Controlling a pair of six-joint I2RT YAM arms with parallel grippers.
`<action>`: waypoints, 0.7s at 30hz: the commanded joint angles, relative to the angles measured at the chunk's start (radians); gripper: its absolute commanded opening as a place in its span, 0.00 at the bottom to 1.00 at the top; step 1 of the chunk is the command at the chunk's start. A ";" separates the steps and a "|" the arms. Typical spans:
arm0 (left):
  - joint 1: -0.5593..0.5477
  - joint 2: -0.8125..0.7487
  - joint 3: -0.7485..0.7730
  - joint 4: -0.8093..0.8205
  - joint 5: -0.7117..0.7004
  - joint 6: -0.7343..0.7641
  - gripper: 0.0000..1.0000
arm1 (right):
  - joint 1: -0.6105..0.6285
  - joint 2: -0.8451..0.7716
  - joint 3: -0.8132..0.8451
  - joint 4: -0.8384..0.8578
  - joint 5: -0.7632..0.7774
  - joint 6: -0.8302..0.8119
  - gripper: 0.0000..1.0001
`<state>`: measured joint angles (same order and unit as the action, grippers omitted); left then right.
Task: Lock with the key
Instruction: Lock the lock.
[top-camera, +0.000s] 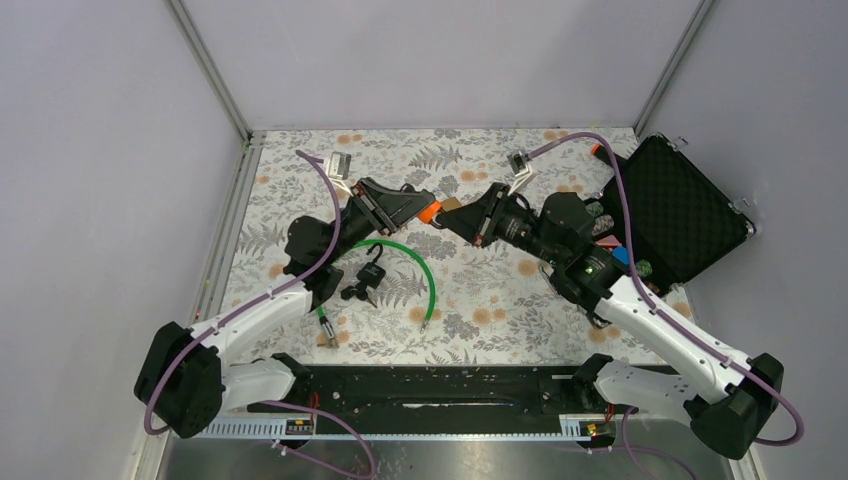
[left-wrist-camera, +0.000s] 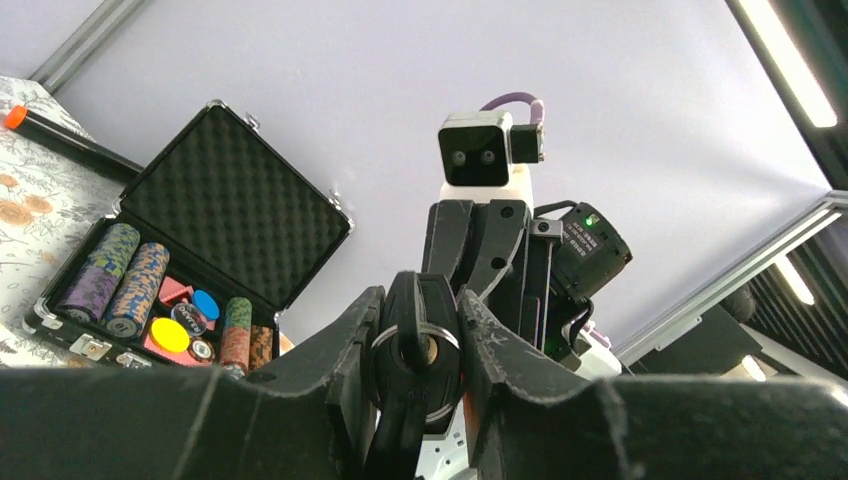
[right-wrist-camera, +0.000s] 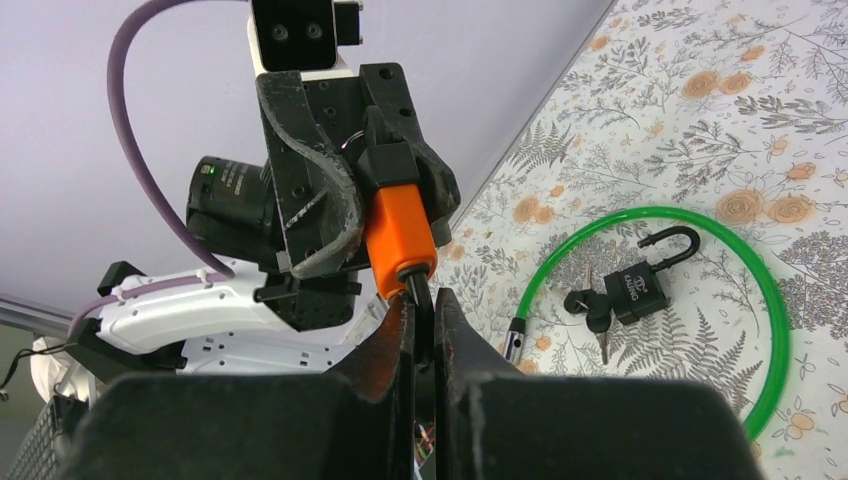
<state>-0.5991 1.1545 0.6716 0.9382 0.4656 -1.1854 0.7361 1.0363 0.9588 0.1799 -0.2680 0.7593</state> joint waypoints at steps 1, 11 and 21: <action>-0.166 0.054 -0.056 -0.028 0.344 -0.052 0.00 | 0.000 0.069 0.057 0.475 0.180 0.077 0.00; -0.095 -0.037 0.020 -0.296 0.324 0.105 0.00 | -0.046 0.037 0.047 0.351 0.128 0.069 0.00; 0.058 -0.109 0.293 -0.783 0.349 0.419 0.57 | -0.217 -0.054 0.146 -0.299 -0.221 -0.296 0.00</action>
<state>-0.5842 1.0683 0.8631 0.4046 0.5842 -0.9562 0.6289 1.0115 0.9619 0.1112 -0.4610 0.6998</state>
